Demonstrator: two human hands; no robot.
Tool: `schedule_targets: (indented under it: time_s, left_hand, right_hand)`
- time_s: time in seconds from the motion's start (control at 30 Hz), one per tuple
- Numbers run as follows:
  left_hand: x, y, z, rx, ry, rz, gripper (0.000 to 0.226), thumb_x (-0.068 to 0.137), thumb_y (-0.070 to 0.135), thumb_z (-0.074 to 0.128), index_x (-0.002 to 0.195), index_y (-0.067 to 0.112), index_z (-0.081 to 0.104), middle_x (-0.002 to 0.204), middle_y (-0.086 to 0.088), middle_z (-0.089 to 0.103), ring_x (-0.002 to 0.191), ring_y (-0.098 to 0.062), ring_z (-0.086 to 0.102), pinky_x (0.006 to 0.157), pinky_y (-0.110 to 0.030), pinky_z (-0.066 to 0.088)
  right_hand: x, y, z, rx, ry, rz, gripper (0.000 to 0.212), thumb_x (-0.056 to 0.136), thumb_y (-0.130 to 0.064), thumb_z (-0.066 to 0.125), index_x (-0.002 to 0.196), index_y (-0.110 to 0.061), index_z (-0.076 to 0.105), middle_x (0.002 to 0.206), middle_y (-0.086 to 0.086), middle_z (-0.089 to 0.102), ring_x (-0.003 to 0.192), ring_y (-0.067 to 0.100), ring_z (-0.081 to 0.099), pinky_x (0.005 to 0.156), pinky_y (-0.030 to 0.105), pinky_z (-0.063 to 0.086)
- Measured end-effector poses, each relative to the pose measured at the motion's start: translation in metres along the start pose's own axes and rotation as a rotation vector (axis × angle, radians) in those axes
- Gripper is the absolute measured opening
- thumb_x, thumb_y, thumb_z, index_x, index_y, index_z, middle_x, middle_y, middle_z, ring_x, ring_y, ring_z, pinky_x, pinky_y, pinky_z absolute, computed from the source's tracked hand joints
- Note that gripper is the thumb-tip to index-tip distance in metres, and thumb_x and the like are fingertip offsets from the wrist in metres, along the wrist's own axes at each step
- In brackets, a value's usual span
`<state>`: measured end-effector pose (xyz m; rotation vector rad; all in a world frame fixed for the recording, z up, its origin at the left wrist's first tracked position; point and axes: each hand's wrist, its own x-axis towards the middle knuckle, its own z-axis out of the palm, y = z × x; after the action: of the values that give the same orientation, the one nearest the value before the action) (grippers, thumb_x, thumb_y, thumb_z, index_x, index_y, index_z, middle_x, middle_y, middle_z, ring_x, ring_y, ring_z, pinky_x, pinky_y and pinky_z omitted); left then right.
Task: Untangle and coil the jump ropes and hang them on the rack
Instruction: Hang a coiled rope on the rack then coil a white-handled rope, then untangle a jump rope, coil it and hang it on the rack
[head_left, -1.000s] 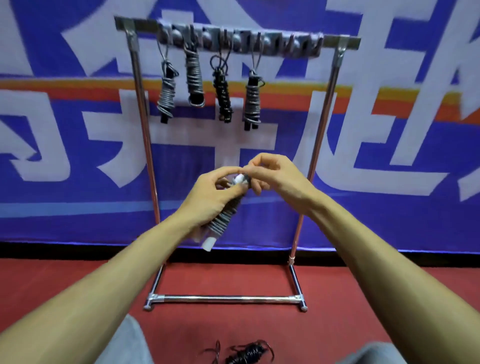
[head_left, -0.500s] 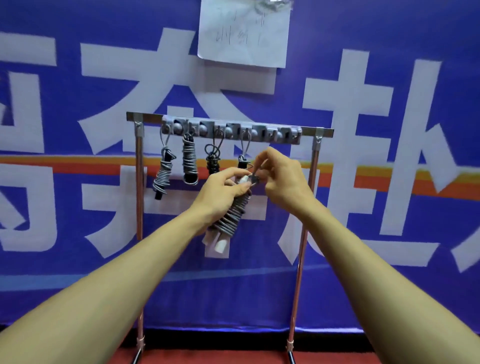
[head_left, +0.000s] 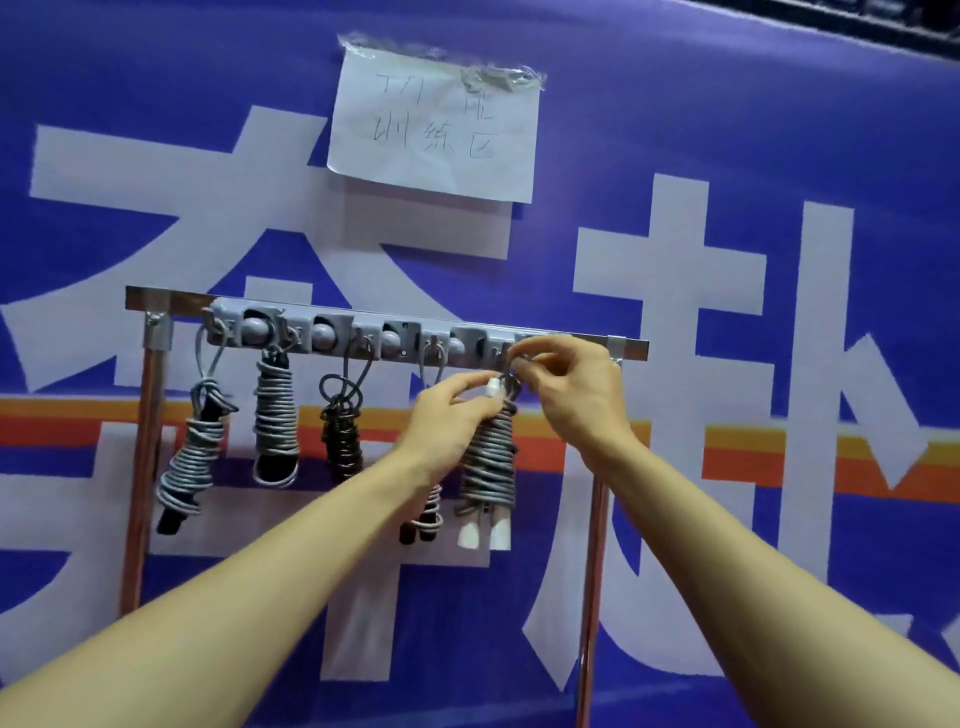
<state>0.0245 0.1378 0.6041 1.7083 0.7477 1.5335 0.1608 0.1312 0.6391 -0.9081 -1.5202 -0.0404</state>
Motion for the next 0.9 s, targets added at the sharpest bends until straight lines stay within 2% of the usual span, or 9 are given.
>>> schedule_targets:
  time_s: [0.1, 0.23, 0.3, 0.43, 0.53, 0.63, 0.73, 0.83, 0.9]
  left_hand:
    - [0.029, -0.008, 0.004, 0.086, 0.039, 0.050, 0.033, 0.084, 0.019, 0.071, 0.116, 0.025, 0.067, 0.097, -0.012, 0.069, 0.085, -0.027, 0.072, 0.082, -0.043, 0.059]
    - [0.055, -0.014, 0.007, 0.103, 0.107, 0.137, 0.038, 0.069, 0.037, 0.071, 0.106, 0.046, 0.063, 0.096, -0.008, 0.070, 0.086, -0.029, 0.071, 0.084, -0.051, 0.056]
    - [0.060, -0.015, 0.009, 0.160, 0.122, 0.184, 0.035, 0.080, 0.028, 0.070, 0.108, 0.047, 0.060, 0.086, -0.006, 0.070, 0.077, -0.022, 0.072, 0.080, -0.044, 0.058]
    - [0.060, -0.025, 0.010, 0.236, 0.101, 0.244, 0.039, 0.094, 0.017, 0.059, 0.125, 0.041, 0.057, 0.071, 0.006, 0.066, 0.056, 0.002, 0.064, 0.055, -0.011, 0.048]
    - [0.061, -0.029, 0.011, 0.262, 0.137, 0.231, 0.038, 0.094, 0.024, 0.058, 0.127, 0.043, 0.057, 0.077, -0.001, 0.067, 0.059, 0.002, 0.062, 0.053, -0.010, 0.046]
    - [0.064, -0.029, 0.011, 0.280, 0.166, 0.215, 0.036, 0.093, 0.027, 0.060, 0.126, 0.042, 0.058, 0.087, -0.001, 0.069, 0.076, -0.008, 0.068, 0.065, -0.017, 0.052]
    - [0.064, -0.026, 0.012, 0.302, 0.175, 0.214, 0.036, 0.092, 0.027, 0.060, 0.126, 0.041, 0.058, 0.086, 0.005, 0.069, 0.072, 0.000, 0.067, 0.063, -0.011, 0.049]
    - [0.066, -0.024, 0.014, 0.346, 0.160, 0.239, 0.043, 0.091, 0.026, 0.058, 0.130, 0.044, 0.057, 0.087, 0.003, 0.073, 0.081, -0.015, 0.070, 0.080, -0.037, 0.057]
    - [0.068, -0.022, 0.014, 0.406, 0.157, 0.266, 0.044, 0.092, 0.024, 0.056, 0.132, 0.041, 0.057, 0.084, 0.003, 0.073, 0.082, -0.018, 0.069, 0.081, -0.039, 0.055]
  right_hand:
    - [0.021, 0.016, 0.009, 0.043, 0.057, 0.027, 0.007, 0.083, -0.014, 0.073, 0.089, -0.017, 0.073, 0.078, 0.003, 0.073, 0.072, 0.014, 0.069, 0.077, 0.036, 0.058]
    - [0.043, 0.027, 0.020, 0.113, 0.136, 0.086, 0.007, 0.078, -0.010, 0.075, 0.081, -0.016, 0.072, 0.072, 0.006, 0.072, 0.064, 0.019, 0.071, 0.073, 0.039, 0.059]
    - [0.050, 0.030, 0.023, 0.121, 0.163, 0.095, 0.007, 0.078, -0.009, 0.075, 0.080, -0.016, 0.073, 0.070, 0.006, 0.072, 0.062, 0.020, 0.070, 0.070, 0.040, 0.060]
    - [0.052, 0.036, 0.033, 0.034, 0.166, 0.066, 0.007, 0.081, -0.010, 0.072, 0.083, -0.015, 0.076, 0.073, 0.003, 0.073, 0.066, 0.014, 0.070, 0.072, 0.034, 0.060]
    - [0.051, 0.038, 0.036, 0.005, 0.149, 0.060, 0.007, 0.083, -0.010, 0.071, 0.087, -0.013, 0.077, 0.075, 0.003, 0.073, 0.070, 0.014, 0.071, 0.075, 0.034, 0.060]
    - [0.054, 0.035, 0.034, -0.034, 0.123, 0.073, 0.010, 0.084, -0.008, 0.070, 0.091, -0.011, 0.076, 0.079, 0.005, 0.073, 0.071, 0.015, 0.070, 0.074, 0.032, 0.060]
    - [0.055, 0.033, 0.032, -0.033, 0.128, 0.109, 0.010, 0.085, -0.006, 0.068, 0.091, -0.009, 0.076, 0.081, 0.007, 0.073, 0.073, 0.016, 0.070, 0.075, 0.030, 0.059]
    - [0.057, 0.033, 0.032, -0.025, 0.134, 0.144, 0.012, 0.086, -0.005, 0.066, 0.091, -0.010, 0.075, 0.081, 0.007, 0.073, 0.074, 0.017, 0.070, 0.076, 0.032, 0.060]
    - [0.059, 0.033, 0.032, -0.043, 0.116, 0.149, 0.015, 0.086, -0.004, 0.063, 0.092, -0.009, 0.075, 0.084, 0.008, 0.073, 0.077, 0.018, 0.071, 0.078, 0.033, 0.059]
